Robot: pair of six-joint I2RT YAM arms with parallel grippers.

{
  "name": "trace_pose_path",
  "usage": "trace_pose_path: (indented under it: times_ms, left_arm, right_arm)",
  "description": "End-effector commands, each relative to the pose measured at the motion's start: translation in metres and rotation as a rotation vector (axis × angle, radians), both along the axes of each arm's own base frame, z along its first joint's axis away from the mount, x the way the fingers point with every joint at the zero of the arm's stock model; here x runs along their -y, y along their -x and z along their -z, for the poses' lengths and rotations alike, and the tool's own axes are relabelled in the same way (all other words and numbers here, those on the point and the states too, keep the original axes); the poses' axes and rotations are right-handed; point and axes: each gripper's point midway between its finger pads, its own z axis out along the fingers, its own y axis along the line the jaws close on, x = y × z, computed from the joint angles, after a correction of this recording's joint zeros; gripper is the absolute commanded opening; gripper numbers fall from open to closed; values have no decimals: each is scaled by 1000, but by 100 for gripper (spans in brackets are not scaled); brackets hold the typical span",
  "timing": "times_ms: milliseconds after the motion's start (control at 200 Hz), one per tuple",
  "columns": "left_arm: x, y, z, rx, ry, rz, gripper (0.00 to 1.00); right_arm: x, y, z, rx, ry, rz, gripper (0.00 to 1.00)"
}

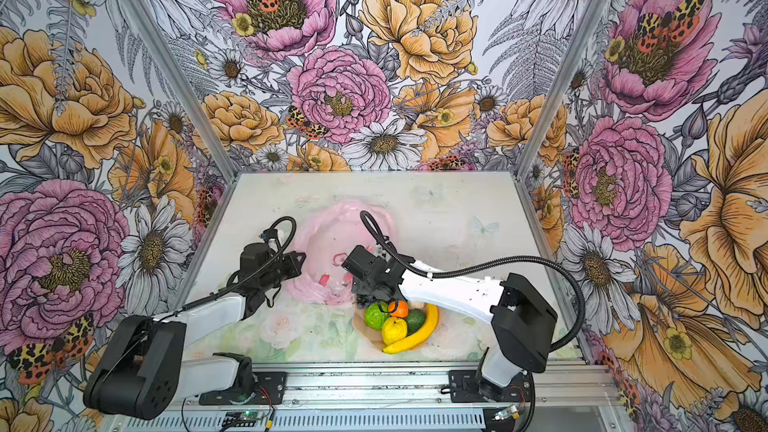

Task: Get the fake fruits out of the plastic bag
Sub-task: 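Lower the grapes into the bowl and open the right gripper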

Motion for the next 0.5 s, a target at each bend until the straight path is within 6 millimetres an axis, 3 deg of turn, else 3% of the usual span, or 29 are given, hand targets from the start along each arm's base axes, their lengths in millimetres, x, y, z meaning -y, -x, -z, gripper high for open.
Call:
trace_pose_path:
  times_ms: [0, 240, 495]
  left_arm:
    - [-6, -7, -7, 30, -27, -17, 0]
    - [-16, -16, -11, -13, -41, -85, 0]
    - [-11, -61, -41, 6, -11, -140, 0]
  right_arm:
    - [8, -2, -21, 49, -18, 6, 88]
    - [29, -9, -55, 96, -85, -20, 88]
    - [85, -11, -65, 131, -135, 68, 87]
